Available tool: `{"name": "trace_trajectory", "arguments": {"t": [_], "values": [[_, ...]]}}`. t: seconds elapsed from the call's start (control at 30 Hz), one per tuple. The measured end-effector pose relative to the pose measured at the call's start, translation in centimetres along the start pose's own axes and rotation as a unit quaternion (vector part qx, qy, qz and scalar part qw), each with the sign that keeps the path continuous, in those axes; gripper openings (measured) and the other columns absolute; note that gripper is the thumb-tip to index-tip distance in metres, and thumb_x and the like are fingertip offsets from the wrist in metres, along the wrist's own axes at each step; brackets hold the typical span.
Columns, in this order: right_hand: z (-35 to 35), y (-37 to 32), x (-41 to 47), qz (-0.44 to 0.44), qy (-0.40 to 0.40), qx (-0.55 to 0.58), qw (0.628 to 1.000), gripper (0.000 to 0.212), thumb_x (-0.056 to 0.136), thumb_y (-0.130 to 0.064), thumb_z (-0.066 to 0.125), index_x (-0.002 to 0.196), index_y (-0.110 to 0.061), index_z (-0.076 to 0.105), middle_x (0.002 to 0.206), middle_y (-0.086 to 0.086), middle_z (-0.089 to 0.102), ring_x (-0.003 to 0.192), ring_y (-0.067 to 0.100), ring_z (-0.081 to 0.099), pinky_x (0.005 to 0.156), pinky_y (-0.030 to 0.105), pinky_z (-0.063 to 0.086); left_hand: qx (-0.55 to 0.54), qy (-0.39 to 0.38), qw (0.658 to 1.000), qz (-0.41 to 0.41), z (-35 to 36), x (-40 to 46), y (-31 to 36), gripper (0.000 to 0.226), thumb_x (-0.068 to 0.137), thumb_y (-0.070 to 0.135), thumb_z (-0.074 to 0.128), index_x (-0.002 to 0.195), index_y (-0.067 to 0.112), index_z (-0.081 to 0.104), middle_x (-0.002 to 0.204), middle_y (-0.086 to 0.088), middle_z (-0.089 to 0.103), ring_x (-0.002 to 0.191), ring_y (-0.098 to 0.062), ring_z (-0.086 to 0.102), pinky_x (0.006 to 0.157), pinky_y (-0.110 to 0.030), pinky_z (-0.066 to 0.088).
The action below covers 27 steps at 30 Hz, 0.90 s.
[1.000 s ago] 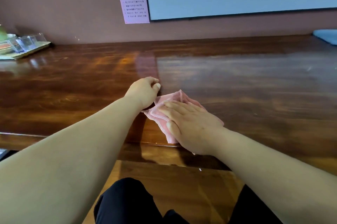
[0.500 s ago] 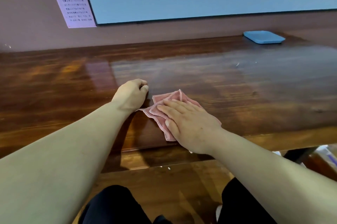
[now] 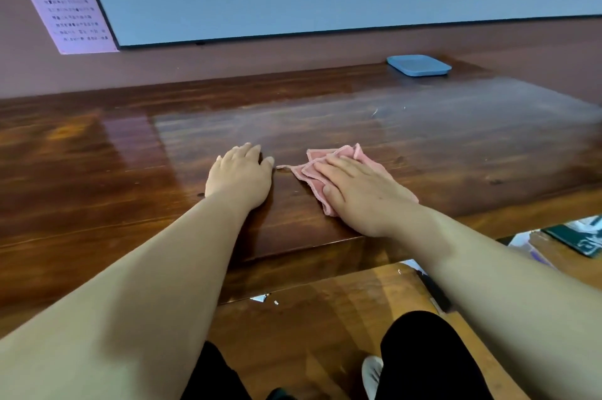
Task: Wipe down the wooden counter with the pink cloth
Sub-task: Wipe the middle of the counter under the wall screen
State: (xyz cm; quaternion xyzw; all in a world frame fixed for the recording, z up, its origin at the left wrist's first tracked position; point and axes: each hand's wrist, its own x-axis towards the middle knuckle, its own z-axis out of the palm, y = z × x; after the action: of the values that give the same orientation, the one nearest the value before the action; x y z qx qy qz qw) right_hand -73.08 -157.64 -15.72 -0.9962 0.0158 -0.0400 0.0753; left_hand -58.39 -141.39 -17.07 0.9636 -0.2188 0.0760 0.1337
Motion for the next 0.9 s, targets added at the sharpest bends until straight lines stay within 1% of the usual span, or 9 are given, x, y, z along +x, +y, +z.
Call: {"name": "trace_trajectory", "arguments": {"t": [0.1,0.2,0.27,0.37,0.5,0.57,0.67,0.83,0.9], "values": [[1.0,0.2,-2.2,-0.029,0.034,-0.012,0.999,0.052,0.108,-0.035,0.021,0.159,-0.027,0.025,0.166,-0.007,0.023,0.154,0.009,0.013,0.126,0.033,0.002,0.007,0.005,1.000,0.012,0.1,0.0,0.0,0.043,0.100,0.039,0.030,0.131,0.018,0.051,0.144,-0.003,0.044,0.133,-0.025,0.036,0.113,-0.044,0.023],[0.5,1.8,-2.9,-0.045,0.042,0.006,0.998,0.050,0.109,-0.035,0.024,0.157,-0.026,0.032,0.164,-0.009,0.029,0.152,0.005,0.015,0.119,0.017,-0.009,0.005,0.006,1.000,0.010,0.3,0.1,0.0,0.045,0.100,0.041,0.030,0.133,0.019,0.049,0.146,-0.003,0.042,0.136,-0.024,0.034,0.113,-0.043,0.021],[-0.3,2.8,-1.8,-0.019,0.020,0.025,0.999,0.049,0.108,-0.034,0.024,0.156,-0.029,0.035,0.163,-0.010,0.029,0.152,0.007,0.016,0.123,0.025,-0.003,0.007,0.000,1.000,0.011,0.2,0.1,-0.2,0.049,0.101,0.042,0.028,0.141,0.020,0.043,0.152,-0.001,0.036,0.141,-0.022,0.028,0.116,-0.043,0.016],[-0.7,3.0,-0.9,0.015,0.043,0.031,0.998,0.045,0.107,-0.033,0.025,0.148,-0.031,0.045,0.157,-0.009,0.038,0.147,0.015,0.027,0.122,0.036,0.010,0.008,-0.011,1.000,0.007,0.1,0.0,-0.2,0.053,0.101,0.044,0.027,0.147,0.020,0.036,0.156,0.001,0.031,0.143,-0.021,0.024,0.117,-0.043,0.014],[0.5,3.3,-1.5,-0.027,0.048,0.003,0.998,0.052,0.104,-0.034,0.021,0.152,-0.025,0.040,0.159,-0.007,0.036,0.149,0.013,0.024,0.120,0.026,-0.001,0.070,-0.020,0.997,-0.019,-0.8,0.8,0.5,0.052,0.100,0.047,0.028,0.137,0.018,0.049,0.143,-0.008,0.045,0.130,-0.031,0.041,0.111,-0.045,0.025],[-0.1,3.9,-0.4,-0.019,0.027,0.016,0.999,0.051,0.106,-0.033,0.021,0.153,-0.030,0.038,0.159,-0.011,0.035,0.150,0.011,0.022,0.123,0.032,-0.003,0.107,-0.019,0.993,-0.044,-1.4,1.8,1.5,0.057,0.099,0.051,0.027,0.132,0.013,0.054,0.136,-0.013,0.049,0.124,-0.034,0.046,0.107,-0.045,0.030],[-0.9,3.9,1.6,0.024,0.030,-0.019,0.999,0.046,0.107,-0.029,0.022,0.147,-0.028,0.042,0.152,-0.008,0.041,0.145,0.019,0.030,0.124,0.045,0.005,0.053,-0.003,0.998,-0.045,-1.1,2.8,3.2,0.056,0.099,0.049,0.032,0.138,0.013,0.047,0.142,-0.011,0.045,0.130,-0.031,0.042,0.107,-0.044,0.030],[0.0,4.3,0.1,-0.047,0.046,-0.034,0.997,0.050,0.108,-0.027,0.021,0.157,-0.018,0.030,0.163,-0.001,0.029,0.151,0.014,0.016,0.116,0.025,-0.013,-0.004,-0.007,1.000,-0.013,0.0,4.6,4.0,0.054,0.100,0.044,0.036,0.147,0.018,0.036,0.152,-0.005,0.036,0.137,-0.028,0.035,0.111,-0.043,0.026],[0.0,4.8,0.9,-0.054,0.037,-0.055,0.996,0.051,0.109,-0.026,0.019,0.158,-0.018,0.027,0.164,-0.002,0.027,0.152,0.012,0.014,0.116,0.026,-0.015,-0.002,-0.012,1.000,-0.012,0.3,5.8,3.7,0.053,0.100,0.042,0.036,0.148,0.018,0.035,0.152,-0.005,0.036,0.138,-0.027,0.034,0.112,-0.043,0.025]]}}
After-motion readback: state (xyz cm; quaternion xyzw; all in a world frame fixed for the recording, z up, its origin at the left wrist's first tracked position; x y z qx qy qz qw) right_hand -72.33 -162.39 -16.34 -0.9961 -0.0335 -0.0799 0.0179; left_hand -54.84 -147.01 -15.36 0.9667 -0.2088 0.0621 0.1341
